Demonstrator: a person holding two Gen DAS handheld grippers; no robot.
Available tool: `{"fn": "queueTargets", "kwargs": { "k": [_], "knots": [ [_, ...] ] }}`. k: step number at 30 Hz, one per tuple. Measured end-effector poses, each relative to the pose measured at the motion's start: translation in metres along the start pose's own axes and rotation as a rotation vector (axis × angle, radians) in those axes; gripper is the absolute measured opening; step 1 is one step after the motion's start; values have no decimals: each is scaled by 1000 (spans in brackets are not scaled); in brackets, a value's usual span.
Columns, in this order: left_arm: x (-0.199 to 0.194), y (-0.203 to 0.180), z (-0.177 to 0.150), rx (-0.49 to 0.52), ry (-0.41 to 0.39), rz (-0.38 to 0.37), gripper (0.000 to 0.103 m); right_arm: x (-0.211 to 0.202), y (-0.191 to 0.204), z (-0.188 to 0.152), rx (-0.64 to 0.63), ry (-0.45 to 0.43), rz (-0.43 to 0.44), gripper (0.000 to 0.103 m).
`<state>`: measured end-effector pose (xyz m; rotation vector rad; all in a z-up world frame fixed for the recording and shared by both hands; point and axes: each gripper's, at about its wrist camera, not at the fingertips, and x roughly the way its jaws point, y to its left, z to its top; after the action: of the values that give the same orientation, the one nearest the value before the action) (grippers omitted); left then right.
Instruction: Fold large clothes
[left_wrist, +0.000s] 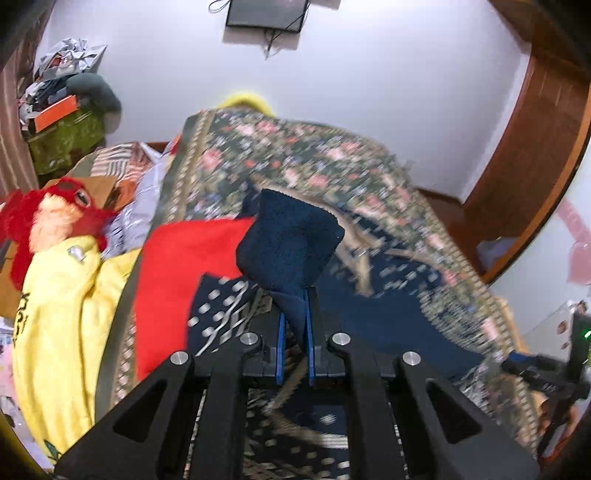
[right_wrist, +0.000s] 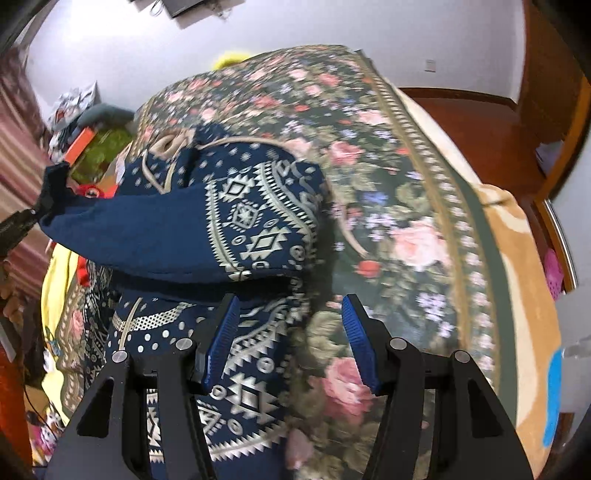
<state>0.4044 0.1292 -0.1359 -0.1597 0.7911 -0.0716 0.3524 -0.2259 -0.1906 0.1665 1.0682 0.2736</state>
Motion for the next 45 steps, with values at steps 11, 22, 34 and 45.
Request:
{"fn": "queueTargets", "kwargs": {
  "k": [11, 22, 34, 45],
  "knots": [
    [43, 36, -57, -31, 137, 60, 13, 23, 8, 1, -16, 60, -19, 53],
    [54, 67, -104, -26, 244, 215, 42, 26, 6, 1, -22, 73, -34, 53],
    [1, 55, -77, 38, 123, 240, 49, 4, 14, 41, -47, -18, -29, 53],
    [-4, 1, 5, 131, -30, 161, 59, -1, 55, 100, -143, -107, -10, 53]
  ]
}}
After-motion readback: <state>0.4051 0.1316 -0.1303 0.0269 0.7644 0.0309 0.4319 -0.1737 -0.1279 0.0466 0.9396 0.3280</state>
